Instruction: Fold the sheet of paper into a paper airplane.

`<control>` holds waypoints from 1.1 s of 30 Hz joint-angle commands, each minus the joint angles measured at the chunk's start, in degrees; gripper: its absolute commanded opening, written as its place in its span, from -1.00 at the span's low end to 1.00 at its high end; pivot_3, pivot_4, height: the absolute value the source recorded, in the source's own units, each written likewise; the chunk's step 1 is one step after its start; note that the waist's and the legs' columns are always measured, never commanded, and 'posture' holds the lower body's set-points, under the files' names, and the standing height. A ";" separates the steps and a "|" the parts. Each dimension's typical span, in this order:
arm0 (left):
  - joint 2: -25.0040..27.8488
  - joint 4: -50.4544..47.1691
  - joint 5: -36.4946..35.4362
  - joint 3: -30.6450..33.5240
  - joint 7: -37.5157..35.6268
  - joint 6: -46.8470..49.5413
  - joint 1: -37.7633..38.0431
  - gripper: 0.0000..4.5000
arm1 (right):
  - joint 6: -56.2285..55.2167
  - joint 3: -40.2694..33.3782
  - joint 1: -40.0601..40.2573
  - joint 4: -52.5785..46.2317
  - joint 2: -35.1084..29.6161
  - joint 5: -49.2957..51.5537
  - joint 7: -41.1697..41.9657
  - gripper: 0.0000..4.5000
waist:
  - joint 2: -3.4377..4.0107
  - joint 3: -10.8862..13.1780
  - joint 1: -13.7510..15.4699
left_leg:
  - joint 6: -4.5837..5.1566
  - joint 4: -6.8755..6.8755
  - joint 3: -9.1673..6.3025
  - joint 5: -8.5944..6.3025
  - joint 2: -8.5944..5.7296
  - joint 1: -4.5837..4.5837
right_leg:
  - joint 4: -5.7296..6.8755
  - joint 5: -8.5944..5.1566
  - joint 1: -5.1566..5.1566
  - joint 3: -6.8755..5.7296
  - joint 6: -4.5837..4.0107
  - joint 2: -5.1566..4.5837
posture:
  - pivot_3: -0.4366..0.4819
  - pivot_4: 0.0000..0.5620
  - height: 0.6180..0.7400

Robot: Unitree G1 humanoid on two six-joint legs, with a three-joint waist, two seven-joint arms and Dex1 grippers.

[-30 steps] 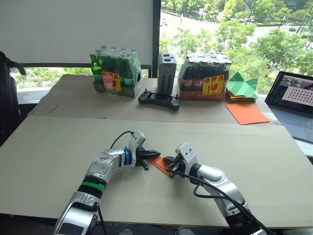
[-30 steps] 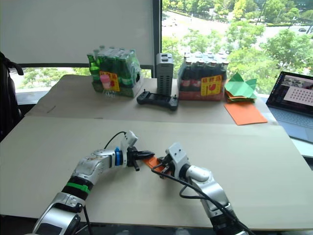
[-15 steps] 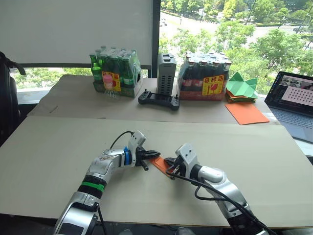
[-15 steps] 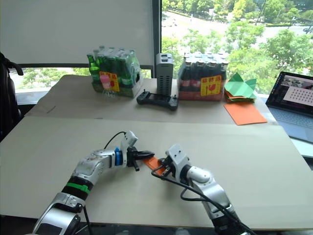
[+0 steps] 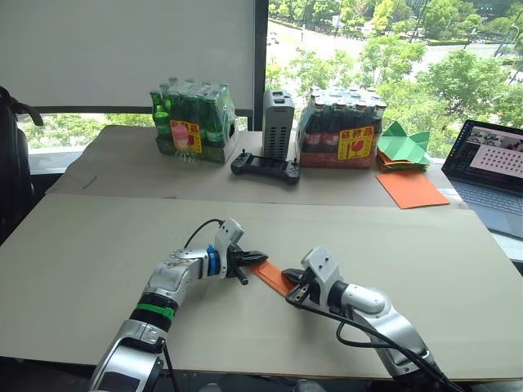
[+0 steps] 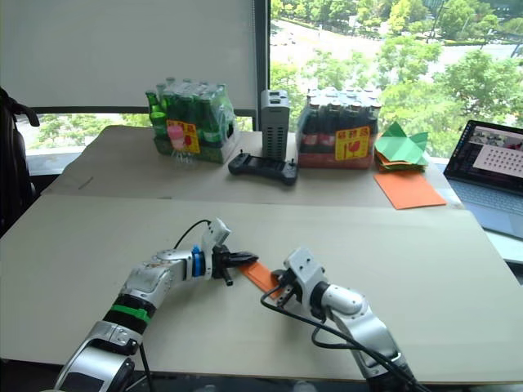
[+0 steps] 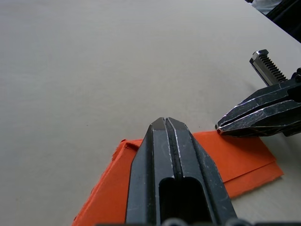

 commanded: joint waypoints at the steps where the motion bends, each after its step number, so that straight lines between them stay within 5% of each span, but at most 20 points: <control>1: 1.16 2.77 2.84 -0.33 1.44 0.72 0.43 -1.00 | 1.28 0.02 2.08 1.67 -1.93 -1.01 0.54 -0.98 | 0.00 -0.01 0.00 | 0.00 0.00 0.00 0.00 0.00 0.00 | 0.00 0.00 0.00 0.00 0.00 0.00 | -0.05 -0.47 1.00; 33: 2.49 4.79 1.42 3.23 2.10 0.34 -0.85 -1.00 | -0.81 -1.14 3.45 1.19 -4.60 -0.99 1.33 -0.98 | -0.02 -0.06 -0.13 | 0.00 -0.01 0.00 0.00 0.00 0.02 | -0.04 0.00 0.04 0.00 0.00 0.01 | -0.05 -0.47 1.00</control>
